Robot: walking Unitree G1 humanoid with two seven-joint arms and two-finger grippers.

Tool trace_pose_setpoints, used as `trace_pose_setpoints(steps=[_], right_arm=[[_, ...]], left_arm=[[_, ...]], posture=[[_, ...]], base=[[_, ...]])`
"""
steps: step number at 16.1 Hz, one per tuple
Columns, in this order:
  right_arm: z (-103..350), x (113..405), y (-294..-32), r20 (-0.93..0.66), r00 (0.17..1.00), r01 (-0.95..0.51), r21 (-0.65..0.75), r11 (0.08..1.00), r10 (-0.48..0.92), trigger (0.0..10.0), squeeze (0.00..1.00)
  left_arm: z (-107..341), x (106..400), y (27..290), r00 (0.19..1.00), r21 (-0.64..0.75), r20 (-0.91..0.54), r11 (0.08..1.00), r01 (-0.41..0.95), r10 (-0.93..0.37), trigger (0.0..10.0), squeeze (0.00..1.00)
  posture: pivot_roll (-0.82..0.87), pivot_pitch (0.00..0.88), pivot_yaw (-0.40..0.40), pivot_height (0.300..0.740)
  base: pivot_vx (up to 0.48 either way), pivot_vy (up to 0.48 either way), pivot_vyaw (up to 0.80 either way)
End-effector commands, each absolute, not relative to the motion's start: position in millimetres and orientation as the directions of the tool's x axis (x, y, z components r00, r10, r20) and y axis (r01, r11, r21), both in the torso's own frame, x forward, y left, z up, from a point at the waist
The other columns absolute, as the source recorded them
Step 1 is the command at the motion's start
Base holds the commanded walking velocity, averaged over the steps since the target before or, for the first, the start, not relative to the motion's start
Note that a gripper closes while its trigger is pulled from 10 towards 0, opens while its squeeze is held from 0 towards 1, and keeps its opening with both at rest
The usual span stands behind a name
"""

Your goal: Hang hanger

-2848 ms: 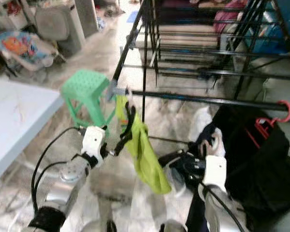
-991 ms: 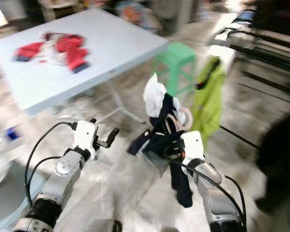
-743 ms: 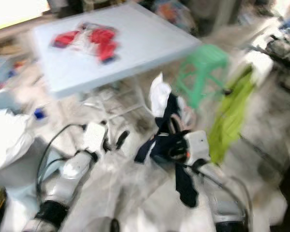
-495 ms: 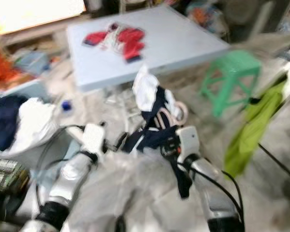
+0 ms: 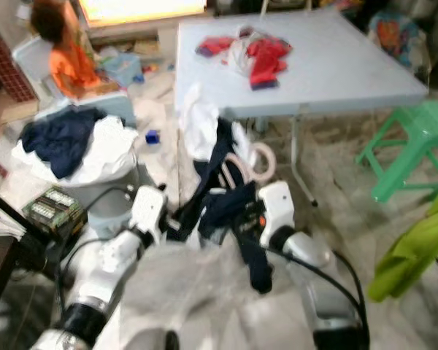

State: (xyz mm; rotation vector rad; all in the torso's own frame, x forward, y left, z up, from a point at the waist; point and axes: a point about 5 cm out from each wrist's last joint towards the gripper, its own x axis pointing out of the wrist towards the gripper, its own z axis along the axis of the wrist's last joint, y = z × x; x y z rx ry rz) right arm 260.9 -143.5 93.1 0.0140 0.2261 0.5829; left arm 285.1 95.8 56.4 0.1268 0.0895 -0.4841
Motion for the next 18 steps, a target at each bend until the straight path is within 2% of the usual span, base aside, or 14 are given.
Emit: trace_pose_setpoints(steps=[1, 3, 7, 8, 11, 13, 16, 18], right_arm=[[105.1, 257.5, -134.7, -0.148, 0.785, -0.6, 0.061, 0.798, 0.601, 10.0, 0.0], [103.3, 252.3, -129.8, -0.174, 0.753, -0.643, 0.011, 0.766, 0.635, 10.0, 0.0], [90.4, 263.2, -138.7, -0.212, 0.844, -0.528, -0.179, 0.83, 0.492, 10.0, 0.0], [91.8, 261.5, -132.1, -0.197, 0.832, -0.547, -0.131, 0.827, 0.519, 10.0, 0.0], [105.6, 250.5, -111.4, -0.136, 0.74, -0.67, -0.052, 0.741, 0.659, 10.0, 0.0], [115.9, 238.2, -100.9, -0.072, 0.637, -0.768, 0.026, 0.64, 0.767, 10.0, 0.0], [121.7, 228.6, -94.0, -0.057, 0.553, -0.828, 0.073, 0.556, 0.831, 10.0, 0.0], [116.2, 225.1, -97.4, -0.104, 0.539, -0.835, 0.065, 0.547, 0.836, 10.0, 0.0]], left_arm=[[60.0, 289.0, 100.9, 0.892, 0.119, -0.105, 0.885, 0.449, -0.439, 10.0, 0.0], [63.0, 291.5, 101.8, 0.9, 0.114, -0.09, 0.893, 0.436, -0.427, 10.0, 0.0], [70.5, 291.8, 93.8, 0.881, 0.079, -0.058, 0.877, 0.473, -0.47, 10.0, 0.0], [69.5, 291.3, 92.4, 0.878, 0.095, -0.062, 0.873, 0.479, -0.475, 10.0, 0.0], [68.6, 290.9, 92.4, 0.88, 0.092, -0.063, 0.875, 0.476, -0.471, 10.0, 0.0], [68.7, 292.0, 91.8, 0.88, 0.088, -0.064, 0.876, 0.475, -0.471, 10.0, 0.0], [68.8, 293.6, 90.3, 0.882, 0.093, -0.064, 0.877, 0.471, -0.467, 10.0, 0.0], [69.7, 295.8, 94.1, 0.894, 0.11, -0.061, 0.888, 0.447, -0.443, 10.0, 0.0]], posture=[[-0.08, 0.0, 0.038, 0.74], [-0.09, 0.0, 0.039, 0.74], [-0.09, 0.0, 0.039, 0.74], [-0.09, 0.0, 0.039, 0.74], [-0.09, 0.0, 0.039, 0.74], [-0.1, 0.0, 0.038, 0.74], [-0.1, 0.0, 0.039, 0.74], [-0.1, 0.0, 0.042, 0.74]], base=[[0.0, 0.0, 0.0], [0.0, 0.0, 0.0], [0.0, 0.0, 0.0], [0.0, 0.0, 0.0], [0.0, 0.0, 0.0], [0.0, 0.0, 0.0], [0.0, 0.0, 0.0], [0.0, 0.0, 0.0]])
